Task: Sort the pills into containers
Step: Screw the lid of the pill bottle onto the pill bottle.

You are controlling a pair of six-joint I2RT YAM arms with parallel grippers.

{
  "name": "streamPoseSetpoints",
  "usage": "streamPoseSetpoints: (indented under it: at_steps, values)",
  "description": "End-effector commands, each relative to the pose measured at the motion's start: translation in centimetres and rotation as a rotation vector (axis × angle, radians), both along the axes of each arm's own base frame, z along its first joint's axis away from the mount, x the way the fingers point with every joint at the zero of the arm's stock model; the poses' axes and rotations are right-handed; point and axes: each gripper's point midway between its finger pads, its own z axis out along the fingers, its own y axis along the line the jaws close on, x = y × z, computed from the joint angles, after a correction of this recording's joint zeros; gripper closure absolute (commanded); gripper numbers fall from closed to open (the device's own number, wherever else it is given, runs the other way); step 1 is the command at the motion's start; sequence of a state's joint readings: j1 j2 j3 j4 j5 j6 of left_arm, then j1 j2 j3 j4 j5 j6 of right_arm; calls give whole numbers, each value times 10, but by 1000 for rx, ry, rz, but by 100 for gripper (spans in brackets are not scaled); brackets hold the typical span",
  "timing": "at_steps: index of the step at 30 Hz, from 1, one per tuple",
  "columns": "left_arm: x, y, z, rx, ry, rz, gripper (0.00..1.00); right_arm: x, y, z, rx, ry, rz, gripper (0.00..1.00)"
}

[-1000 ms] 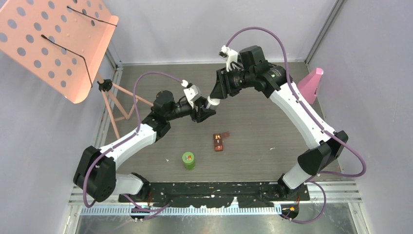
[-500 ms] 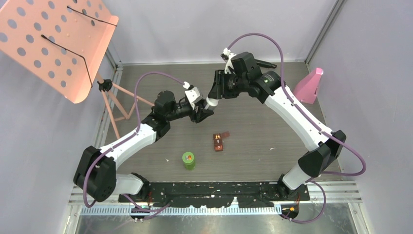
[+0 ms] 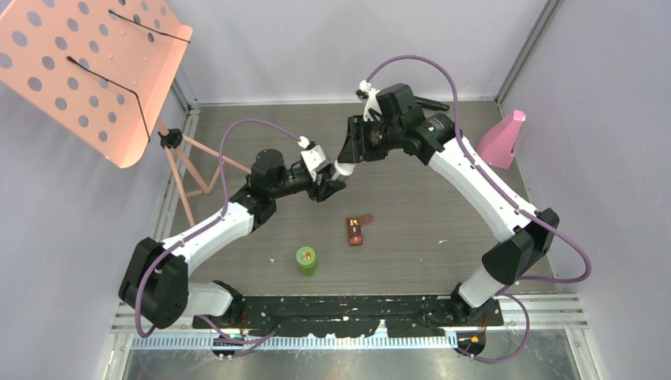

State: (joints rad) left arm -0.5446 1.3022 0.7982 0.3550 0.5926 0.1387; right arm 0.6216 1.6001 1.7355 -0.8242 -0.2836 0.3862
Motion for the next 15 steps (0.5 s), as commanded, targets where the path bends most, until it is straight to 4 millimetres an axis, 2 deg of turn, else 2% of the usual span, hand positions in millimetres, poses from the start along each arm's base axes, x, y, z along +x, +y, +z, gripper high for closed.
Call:
streamPoseSetpoints:
  at_steps: [1,5,8,9,12,14,15]
  values:
    - [6,0,54,-105,-167,18,100,-22,11,-7,8,87,92,71]
    - [11,0,53,-103,-164,38,100,-13,8,-14,22,134,-50,68]
    - [13,-1,46,-94,-147,39,100,-6,2,-8,52,116,-144,56]
    - [13,0,42,-89,-138,39,100,-1,2,-1,68,87,-157,49]
    - [10,0,26,-78,-100,35,100,12,-9,31,111,-26,-170,38]
    - [8,-1,18,-78,-78,26,100,20,-16,57,136,-103,-156,26]
    - [7,-1,16,-81,-72,23,100,23,-20,71,151,-143,-156,17]
